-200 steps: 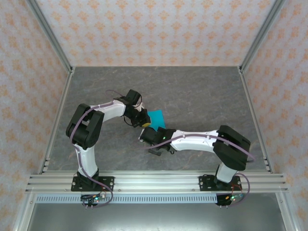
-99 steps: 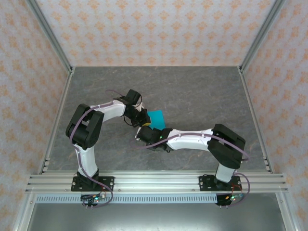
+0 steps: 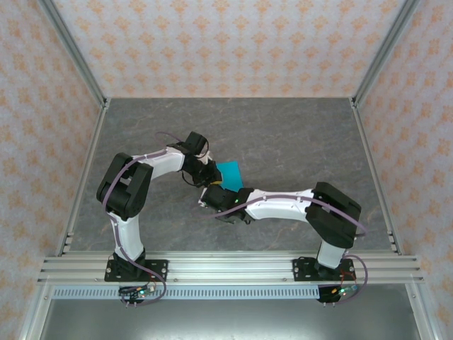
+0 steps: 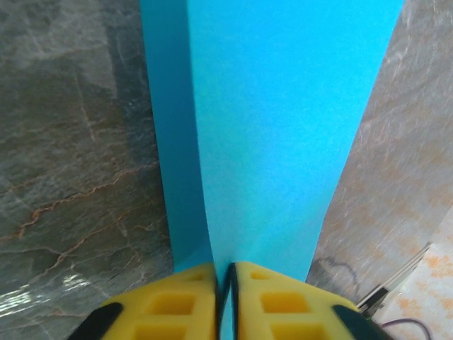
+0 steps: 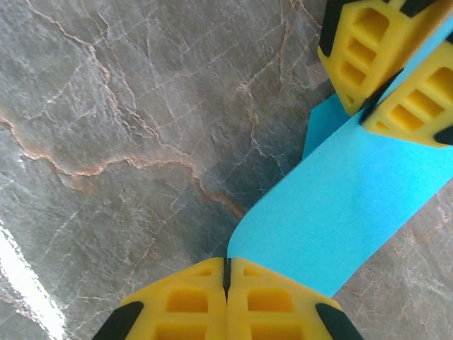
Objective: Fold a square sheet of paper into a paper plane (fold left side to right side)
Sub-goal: Third fold the triangle at the center of the table.
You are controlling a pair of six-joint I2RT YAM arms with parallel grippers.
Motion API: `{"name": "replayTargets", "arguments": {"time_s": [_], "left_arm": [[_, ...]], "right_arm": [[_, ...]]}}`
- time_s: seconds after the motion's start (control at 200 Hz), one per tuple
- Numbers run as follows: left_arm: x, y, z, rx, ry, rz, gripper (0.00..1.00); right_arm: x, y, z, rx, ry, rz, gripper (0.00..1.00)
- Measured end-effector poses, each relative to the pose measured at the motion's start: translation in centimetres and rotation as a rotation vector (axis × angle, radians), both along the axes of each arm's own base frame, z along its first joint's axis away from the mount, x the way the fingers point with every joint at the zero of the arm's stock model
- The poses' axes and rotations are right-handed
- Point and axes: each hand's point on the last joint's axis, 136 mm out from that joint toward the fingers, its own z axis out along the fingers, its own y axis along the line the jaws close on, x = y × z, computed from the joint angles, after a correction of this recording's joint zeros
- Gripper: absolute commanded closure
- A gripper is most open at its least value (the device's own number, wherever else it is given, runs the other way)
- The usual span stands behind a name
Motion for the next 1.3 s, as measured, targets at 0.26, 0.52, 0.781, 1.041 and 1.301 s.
{"name": "replayTargets", "arguments": {"time_s": [0.26,0.52,0.781,1.041,1.301], "left_arm": [[0.7,2.2,3.1,0.003,-0.077,0.006,0.52],[2.1,2.3,5.2,-0.032,-0.12,-0.002,0.69],[5.3,-2.5,4.9,-0.081,-0.142,-0.11,0.75],[5.3,-4.5,0.2,-0.048,-0.059,-0.171,0.78],[4.7,-4.1,-1.6,-0.03,-0.027,-0.194,0.79]], "right_arm": [[0.5,-0.4,0.2,0.037,0.085,-0.031,1.0],[0.1,-0.5,-0.1,0.067,0.167,-0.042,1.0],[0.1,0.2,0.5,0.109,0.195,-0.055,1.0],[0.2,0.1,0.4,0.136,0.229,-0.079,1.0],[0.8,-0.6,0.3,0.19,0.319,-0.139,1.0]]}}
